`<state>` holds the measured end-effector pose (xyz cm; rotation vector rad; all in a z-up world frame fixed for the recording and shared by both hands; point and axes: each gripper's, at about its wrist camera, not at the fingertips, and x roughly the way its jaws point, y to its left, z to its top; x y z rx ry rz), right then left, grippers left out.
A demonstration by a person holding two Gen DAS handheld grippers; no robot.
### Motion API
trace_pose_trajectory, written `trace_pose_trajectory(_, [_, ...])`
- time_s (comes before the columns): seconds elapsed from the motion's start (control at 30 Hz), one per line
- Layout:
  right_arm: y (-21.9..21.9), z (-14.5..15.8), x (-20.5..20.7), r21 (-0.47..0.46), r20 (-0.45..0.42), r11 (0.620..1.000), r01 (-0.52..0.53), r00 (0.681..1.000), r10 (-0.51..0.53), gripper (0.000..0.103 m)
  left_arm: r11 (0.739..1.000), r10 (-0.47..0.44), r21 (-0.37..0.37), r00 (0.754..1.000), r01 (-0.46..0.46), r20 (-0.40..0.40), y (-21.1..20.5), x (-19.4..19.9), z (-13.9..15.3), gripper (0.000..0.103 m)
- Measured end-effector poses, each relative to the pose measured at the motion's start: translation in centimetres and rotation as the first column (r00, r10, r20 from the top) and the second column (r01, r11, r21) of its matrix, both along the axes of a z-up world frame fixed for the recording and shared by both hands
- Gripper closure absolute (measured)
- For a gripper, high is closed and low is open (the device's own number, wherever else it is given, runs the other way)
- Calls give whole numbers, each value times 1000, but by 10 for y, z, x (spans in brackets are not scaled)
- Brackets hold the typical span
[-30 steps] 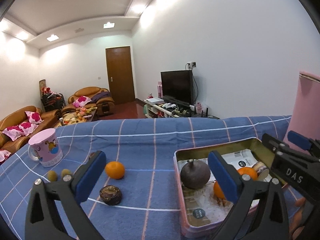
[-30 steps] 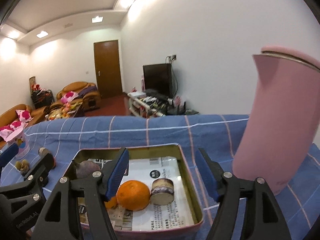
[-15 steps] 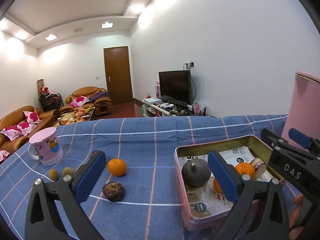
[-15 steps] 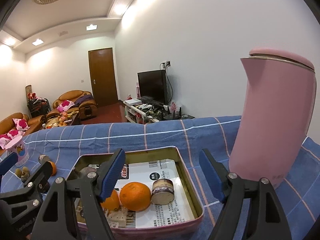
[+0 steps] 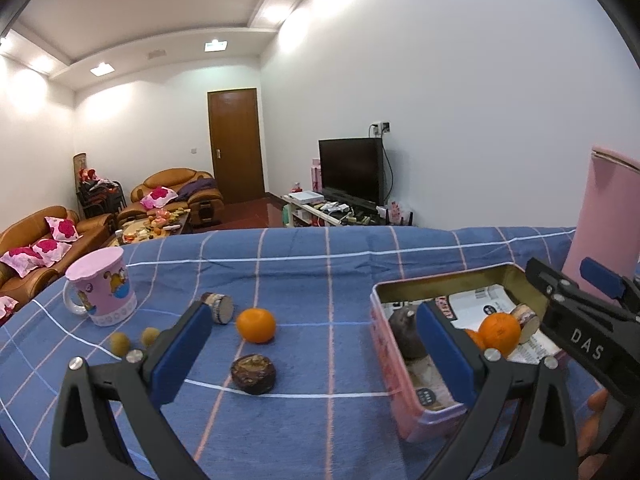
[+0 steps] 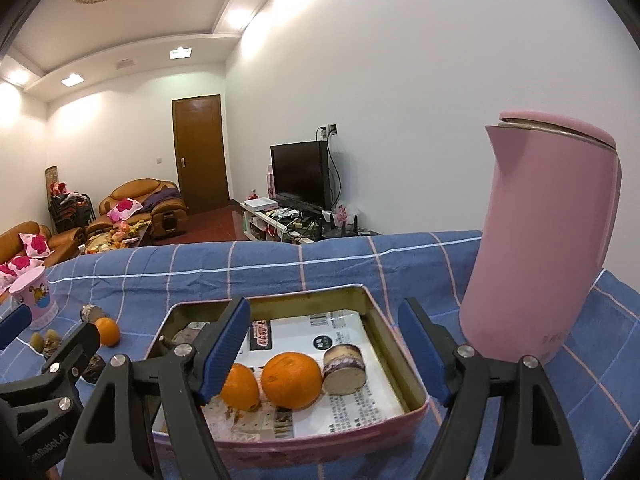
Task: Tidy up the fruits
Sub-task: 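Lift both open tools away from the tin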
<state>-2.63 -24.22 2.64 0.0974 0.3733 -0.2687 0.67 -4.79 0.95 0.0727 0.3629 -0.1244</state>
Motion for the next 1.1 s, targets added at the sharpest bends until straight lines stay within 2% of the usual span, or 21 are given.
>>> trace_pose_trajectory(0.57, [46, -2, 3, 7, -22, 999, -37, 999, 38, 25, 1000, 32, -1, 999, -32, -25, 61, 11, -3, 0])
trace_pose_trajectory(0.73, [65, -3, 7, 13, -27, 998, -67, 997, 67, 25, 998, 58, 20, 998, -58, -36, 85, 19, -4, 0])
trace_pose_trajectory(1.1, [109, -6, 22, 11, -53, 990, -144, 988, 144, 25, 989, 149, 3, 983, -149, -108, 144, 44, -11, 0])
